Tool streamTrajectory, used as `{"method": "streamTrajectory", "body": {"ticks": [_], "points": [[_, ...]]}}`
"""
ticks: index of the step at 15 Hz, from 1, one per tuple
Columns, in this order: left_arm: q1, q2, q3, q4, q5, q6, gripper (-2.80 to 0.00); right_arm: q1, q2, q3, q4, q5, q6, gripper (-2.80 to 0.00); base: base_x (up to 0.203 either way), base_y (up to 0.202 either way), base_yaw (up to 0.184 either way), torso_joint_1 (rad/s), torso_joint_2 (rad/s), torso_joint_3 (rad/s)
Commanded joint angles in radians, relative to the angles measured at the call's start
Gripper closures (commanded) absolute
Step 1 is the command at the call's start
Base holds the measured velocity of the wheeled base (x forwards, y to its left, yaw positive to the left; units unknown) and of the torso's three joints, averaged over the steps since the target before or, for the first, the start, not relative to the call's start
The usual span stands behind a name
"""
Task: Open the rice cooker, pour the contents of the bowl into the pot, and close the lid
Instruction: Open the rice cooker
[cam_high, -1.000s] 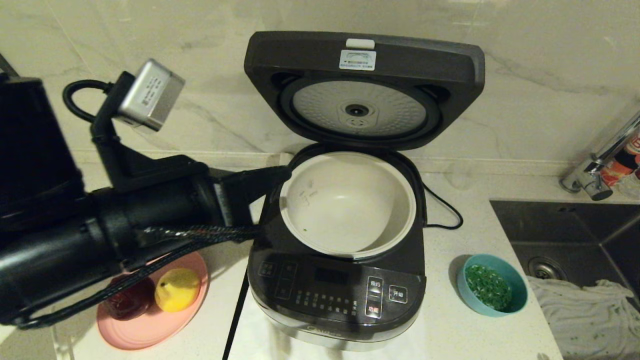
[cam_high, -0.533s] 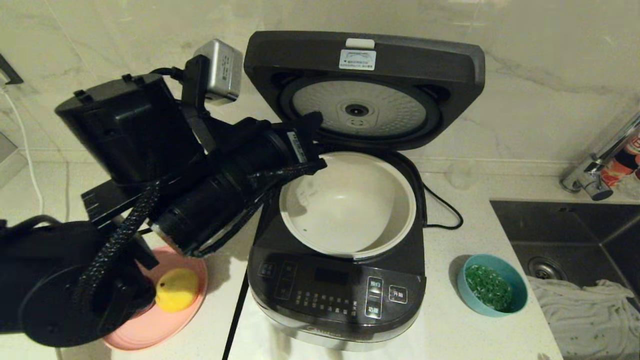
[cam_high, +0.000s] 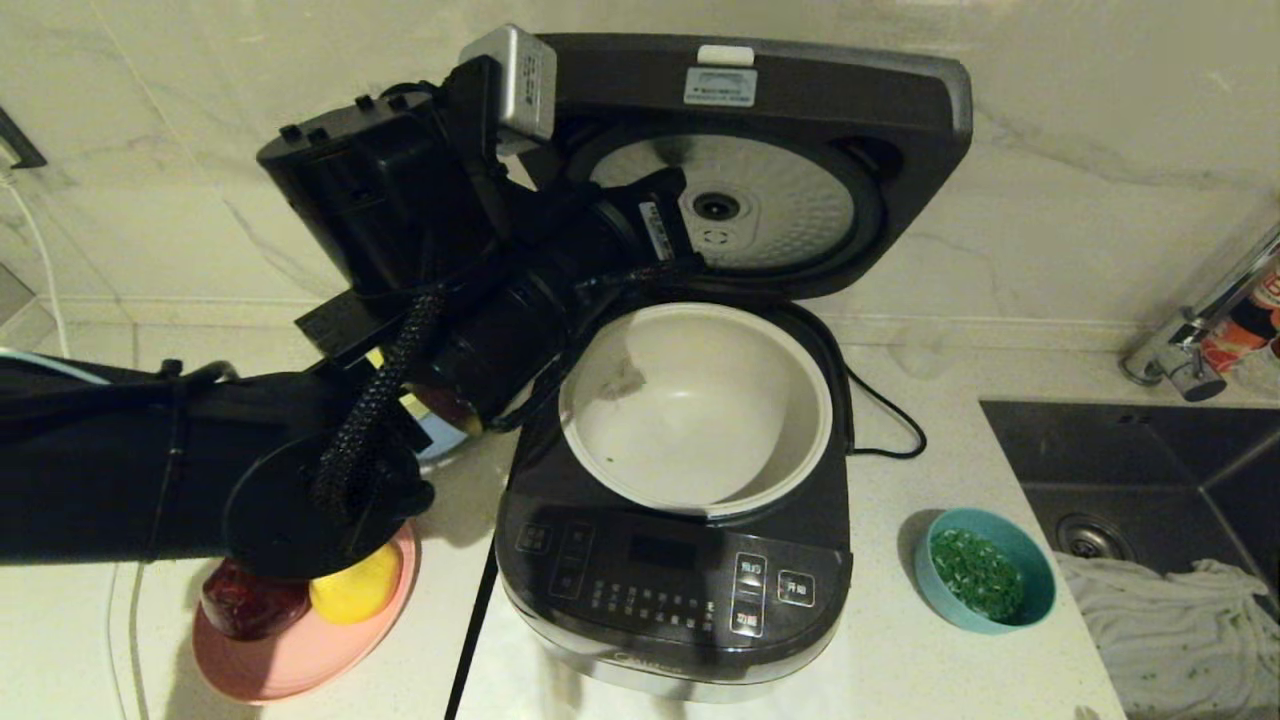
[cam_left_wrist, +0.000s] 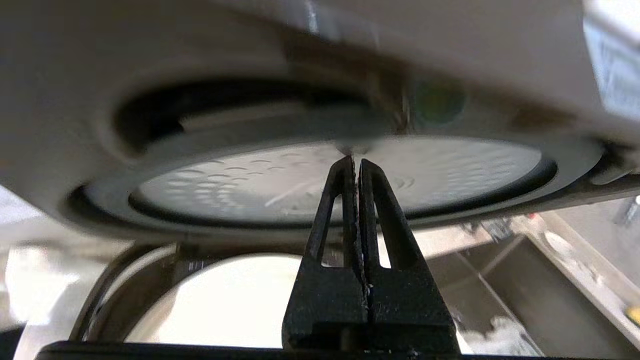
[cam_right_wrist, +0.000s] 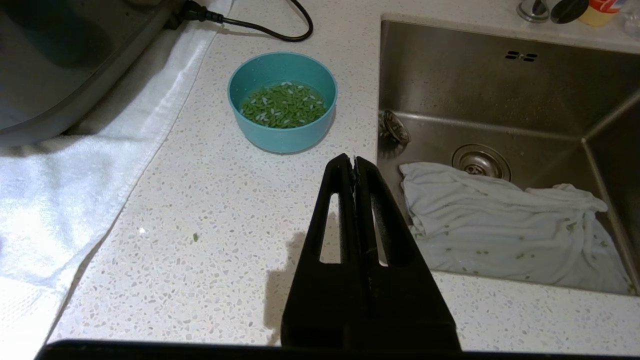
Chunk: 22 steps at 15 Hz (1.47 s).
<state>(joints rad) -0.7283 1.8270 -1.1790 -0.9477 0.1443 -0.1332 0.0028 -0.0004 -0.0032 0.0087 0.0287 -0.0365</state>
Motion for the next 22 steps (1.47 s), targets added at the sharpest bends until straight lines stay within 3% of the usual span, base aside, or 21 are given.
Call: {"method": "streamTrajectory", "body": {"ticks": [1,13,18,22], "points": [[0.0,0.054,-0.053,-0.007,0.008,0.008,0.0,0.0,-0.001,0.0,0.001,0.0,0.0,0.0,0.0,0.0,0.0,0.0,0.0,0.0],[0.034,0.187,-0.286,0.029,0.02,0.067,0.0,0.0,-0.001,0.0,0.0,0.0,0.0,0.0,0.0,0.0,0.0,0.0,0.0,0.0],[0.044,0.196,-0.326,0.069,0.02,0.076,0.0,0.0,-0.001,0.0,0.001,0.0,0.0,0.0,0.0,0.0,0.0,0.0,0.0,0.0],[0.043,0.126,-0.282,0.072,0.028,0.073,0.0,0.0,-0.001,0.0,0.0,0.0,0.0,0.0,0.0,0.0,0.0,0.0,0.0,0.0]]}}
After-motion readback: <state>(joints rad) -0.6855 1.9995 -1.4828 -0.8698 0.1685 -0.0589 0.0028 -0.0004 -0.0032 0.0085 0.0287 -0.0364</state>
